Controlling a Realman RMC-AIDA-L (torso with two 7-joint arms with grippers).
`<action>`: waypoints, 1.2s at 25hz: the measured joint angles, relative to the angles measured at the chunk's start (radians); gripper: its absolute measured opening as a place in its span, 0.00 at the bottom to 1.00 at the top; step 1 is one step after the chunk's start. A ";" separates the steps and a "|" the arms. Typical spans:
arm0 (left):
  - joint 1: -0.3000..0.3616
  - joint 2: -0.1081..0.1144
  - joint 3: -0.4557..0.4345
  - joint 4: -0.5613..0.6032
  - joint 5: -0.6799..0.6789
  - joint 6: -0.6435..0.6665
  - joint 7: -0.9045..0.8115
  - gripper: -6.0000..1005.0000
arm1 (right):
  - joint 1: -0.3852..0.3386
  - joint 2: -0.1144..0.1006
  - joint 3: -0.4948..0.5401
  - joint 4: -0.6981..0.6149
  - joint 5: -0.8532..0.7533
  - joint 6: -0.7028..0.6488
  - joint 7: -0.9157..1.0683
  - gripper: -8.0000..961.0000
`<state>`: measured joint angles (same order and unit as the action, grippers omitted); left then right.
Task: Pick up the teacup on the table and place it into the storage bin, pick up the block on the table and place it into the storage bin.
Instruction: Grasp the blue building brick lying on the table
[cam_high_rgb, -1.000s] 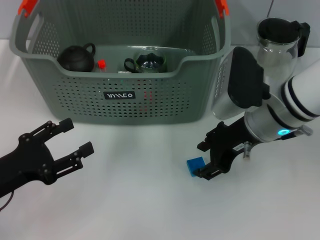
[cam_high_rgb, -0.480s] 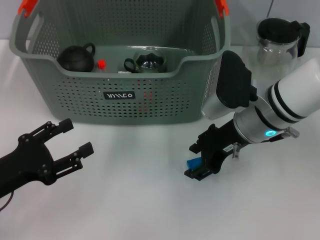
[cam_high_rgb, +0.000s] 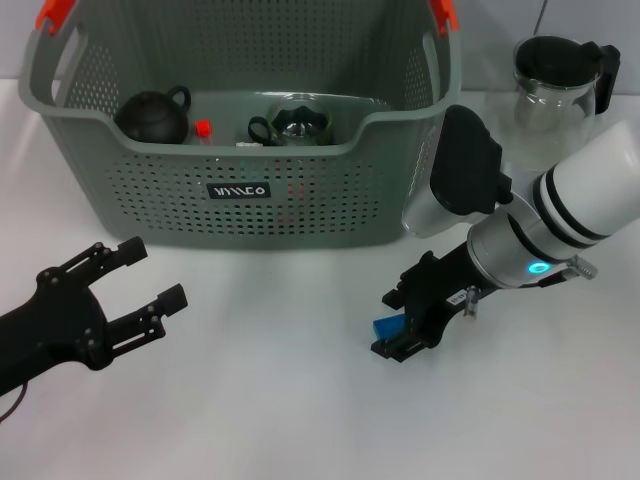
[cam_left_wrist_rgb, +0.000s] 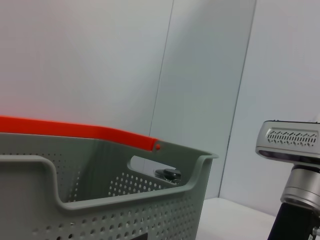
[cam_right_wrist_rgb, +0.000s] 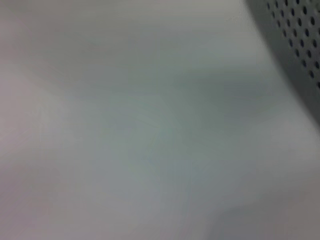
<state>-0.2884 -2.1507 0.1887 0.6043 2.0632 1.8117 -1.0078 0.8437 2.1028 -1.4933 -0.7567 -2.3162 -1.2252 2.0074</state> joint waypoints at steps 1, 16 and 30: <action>0.000 0.000 0.000 0.000 0.000 0.000 0.000 0.82 | 0.000 0.000 -0.001 0.000 -0.001 -0.001 0.003 0.74; -0.007 0.000 0.001 0.000 0.000 -0.001 -0.001 0.82 | -0.014 -0.008 0.012 -0.006 -0.006 -0.070 0.012 0.73; -0.008 0.000 0.000 0.000 0.000 0.000 -0.002 0.82 | -0.007 -0.004 0.005 0.000 -0.011 -0.060 0.013 0.73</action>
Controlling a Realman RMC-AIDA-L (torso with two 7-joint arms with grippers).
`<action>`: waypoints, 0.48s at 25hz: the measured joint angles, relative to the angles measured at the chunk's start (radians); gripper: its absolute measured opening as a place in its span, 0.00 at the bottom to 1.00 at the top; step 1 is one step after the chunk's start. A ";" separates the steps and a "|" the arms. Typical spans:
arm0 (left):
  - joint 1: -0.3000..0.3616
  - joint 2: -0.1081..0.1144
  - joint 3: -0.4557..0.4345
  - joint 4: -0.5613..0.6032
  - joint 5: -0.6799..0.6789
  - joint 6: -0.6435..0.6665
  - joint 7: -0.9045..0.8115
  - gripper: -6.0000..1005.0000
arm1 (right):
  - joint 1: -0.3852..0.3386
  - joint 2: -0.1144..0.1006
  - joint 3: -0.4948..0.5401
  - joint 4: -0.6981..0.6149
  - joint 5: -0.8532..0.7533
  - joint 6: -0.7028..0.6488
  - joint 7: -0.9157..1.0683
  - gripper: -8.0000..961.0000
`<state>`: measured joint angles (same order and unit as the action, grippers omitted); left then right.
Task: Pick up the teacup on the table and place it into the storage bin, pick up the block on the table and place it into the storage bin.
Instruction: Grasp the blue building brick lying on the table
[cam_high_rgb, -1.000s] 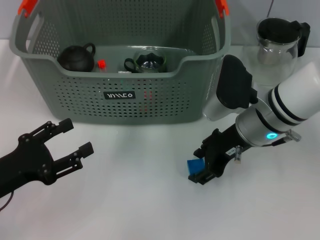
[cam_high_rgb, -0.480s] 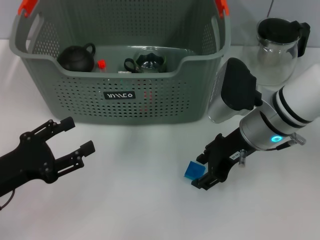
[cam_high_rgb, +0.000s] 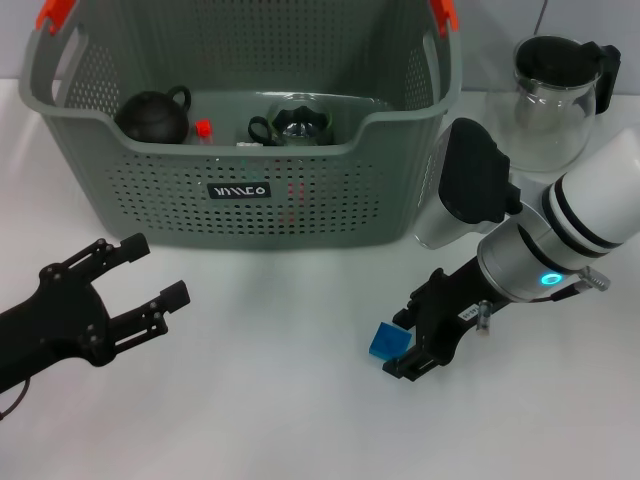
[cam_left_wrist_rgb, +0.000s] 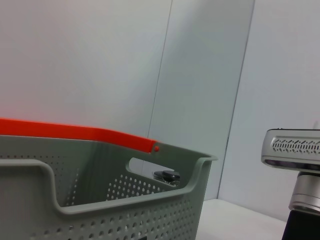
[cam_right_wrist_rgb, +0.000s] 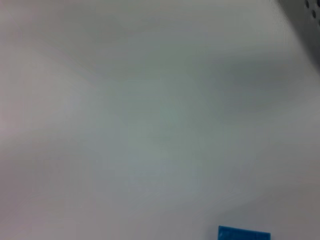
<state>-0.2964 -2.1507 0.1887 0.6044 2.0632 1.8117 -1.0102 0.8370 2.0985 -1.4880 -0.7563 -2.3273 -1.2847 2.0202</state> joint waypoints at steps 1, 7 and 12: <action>0.000 0.000 0.000 0.000 0.000 0.000 0.000 0.82 | 0.000 0.000 0.000 0.000 0.000 0.002 0.000 0.73; 0.001 0.000 0.000 0.000 0.000 0.000 0.002 0.83 | -0.001 0.003 -0.003 0.002 -0.009 0.022 0.002 0.66; 0.003 -0.001 0.000 -0.001 0.000 0.000 0.001 0.83 | 0.000 0.003 -0.013 0.005 -0.009 0.023 0.003 0.59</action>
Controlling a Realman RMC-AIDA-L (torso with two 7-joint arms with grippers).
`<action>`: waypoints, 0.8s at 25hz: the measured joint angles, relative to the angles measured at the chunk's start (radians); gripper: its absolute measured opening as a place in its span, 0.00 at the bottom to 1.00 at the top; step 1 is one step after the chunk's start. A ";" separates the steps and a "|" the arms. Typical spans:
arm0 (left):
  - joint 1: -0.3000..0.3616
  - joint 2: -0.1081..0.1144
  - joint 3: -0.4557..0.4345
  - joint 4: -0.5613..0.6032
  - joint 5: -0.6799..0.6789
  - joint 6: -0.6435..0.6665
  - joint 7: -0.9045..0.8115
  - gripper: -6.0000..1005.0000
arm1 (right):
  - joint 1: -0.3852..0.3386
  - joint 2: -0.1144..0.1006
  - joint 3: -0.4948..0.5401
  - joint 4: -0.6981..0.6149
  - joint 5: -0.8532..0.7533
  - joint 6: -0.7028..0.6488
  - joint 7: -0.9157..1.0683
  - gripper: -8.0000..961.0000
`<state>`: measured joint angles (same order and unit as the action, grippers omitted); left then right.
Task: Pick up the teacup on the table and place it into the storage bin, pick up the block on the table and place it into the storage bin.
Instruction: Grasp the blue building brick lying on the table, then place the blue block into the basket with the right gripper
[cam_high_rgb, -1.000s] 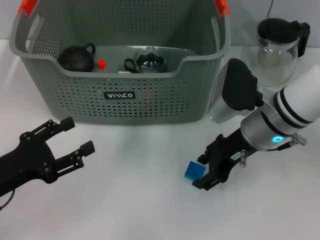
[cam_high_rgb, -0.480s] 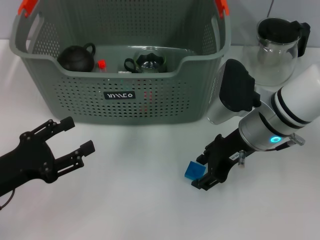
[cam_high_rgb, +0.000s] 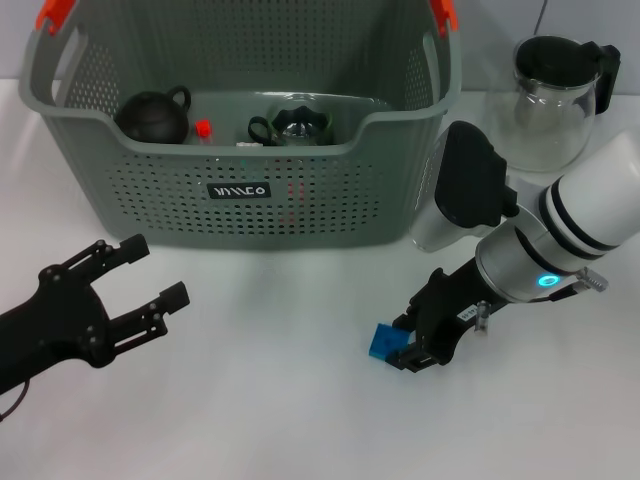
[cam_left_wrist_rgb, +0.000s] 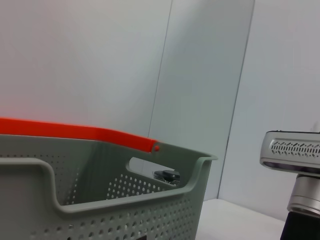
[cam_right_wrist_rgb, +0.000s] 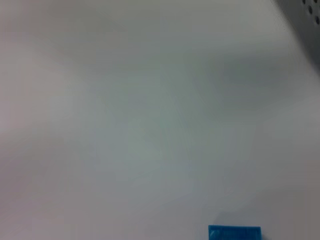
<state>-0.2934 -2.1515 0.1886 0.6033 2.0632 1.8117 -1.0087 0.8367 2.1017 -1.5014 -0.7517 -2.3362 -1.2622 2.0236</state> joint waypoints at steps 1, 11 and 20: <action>0.000 0.000 0.000 0.000 0.000 0.000 0.000 0.83 | 0.000 0.000 -0.001 0.000 0.000 0.000 0.000 0.57; 0.001 -0.001 0.000 -0.002 0.000 0.000 0.001 0.83 | -0.005 0.000 0.018 -0.004 0.007 -0.005 0.013 0.47; 0.006 -0.001 0.000 -0.002 0.000 0.000 0.001 0.83 | -0.052 -0.008 0.227 -0.192 0.018 -0.195 0.001 0.46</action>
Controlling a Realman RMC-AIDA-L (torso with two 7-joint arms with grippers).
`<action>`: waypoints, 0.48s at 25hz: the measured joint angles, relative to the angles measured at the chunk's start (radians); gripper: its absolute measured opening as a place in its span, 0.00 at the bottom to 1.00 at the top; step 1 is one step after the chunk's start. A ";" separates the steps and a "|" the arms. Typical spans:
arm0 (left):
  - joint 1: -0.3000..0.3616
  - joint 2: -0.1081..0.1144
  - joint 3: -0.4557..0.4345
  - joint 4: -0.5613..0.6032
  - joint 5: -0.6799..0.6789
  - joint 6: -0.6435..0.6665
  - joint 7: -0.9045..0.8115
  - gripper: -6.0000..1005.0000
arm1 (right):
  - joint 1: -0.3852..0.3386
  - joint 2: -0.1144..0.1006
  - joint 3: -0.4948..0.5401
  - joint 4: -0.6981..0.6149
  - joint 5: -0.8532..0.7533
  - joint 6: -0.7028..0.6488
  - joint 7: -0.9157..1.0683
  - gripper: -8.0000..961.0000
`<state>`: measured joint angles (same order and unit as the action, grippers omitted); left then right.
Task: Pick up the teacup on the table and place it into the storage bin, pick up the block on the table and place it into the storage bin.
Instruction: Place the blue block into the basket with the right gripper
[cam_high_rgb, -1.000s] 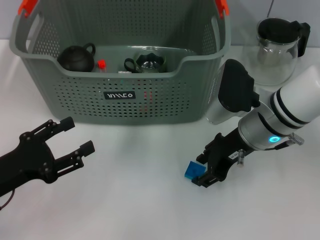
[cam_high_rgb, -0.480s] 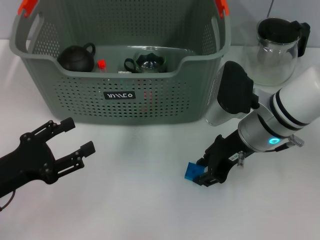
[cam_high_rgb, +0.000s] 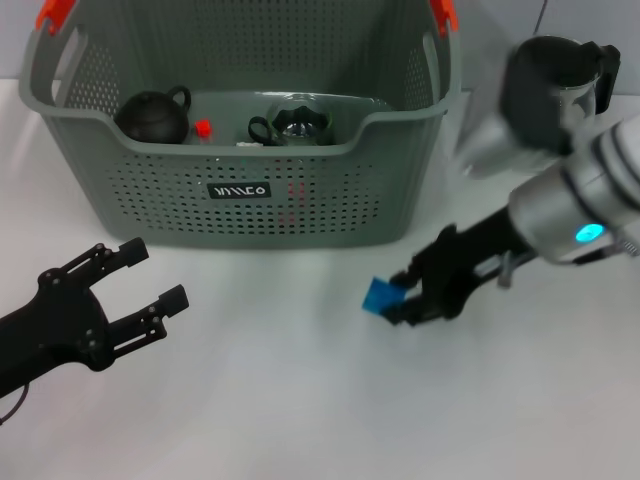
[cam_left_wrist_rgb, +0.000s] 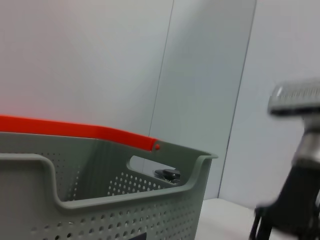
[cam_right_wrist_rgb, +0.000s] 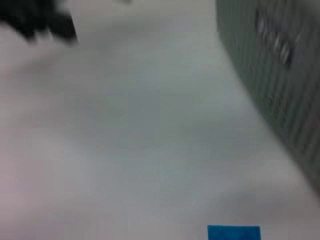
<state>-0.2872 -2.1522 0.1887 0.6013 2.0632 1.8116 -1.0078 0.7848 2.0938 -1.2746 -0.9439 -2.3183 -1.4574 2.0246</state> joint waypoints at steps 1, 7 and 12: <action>0.001 0.000 0.000 0.000 0.000 0.000 0.000 0.83 | -0.012 0.000 0.037 -0.046 0.011 -0.040 -0.004 0.46; 0.000 0.001 0.000 0.000 0.000 0.000 -0.001 0.83 | -0.077 -0.003 0.307 -0.344 0.260 -0.224 -0.021 0.46; -0.008 0.002 0.000 0.000 0.000 0.002 -0.005 0.83 | -0.082 -0.001 0.406 -0.414 0.495 -0.118 -0.028 0.46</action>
<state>-0.2953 -2.1506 0.1887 0.6014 2.0632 1.8136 -1.0125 0.7033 2.0928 -0.8688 -1.3583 -1.8231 -1.5750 1.9968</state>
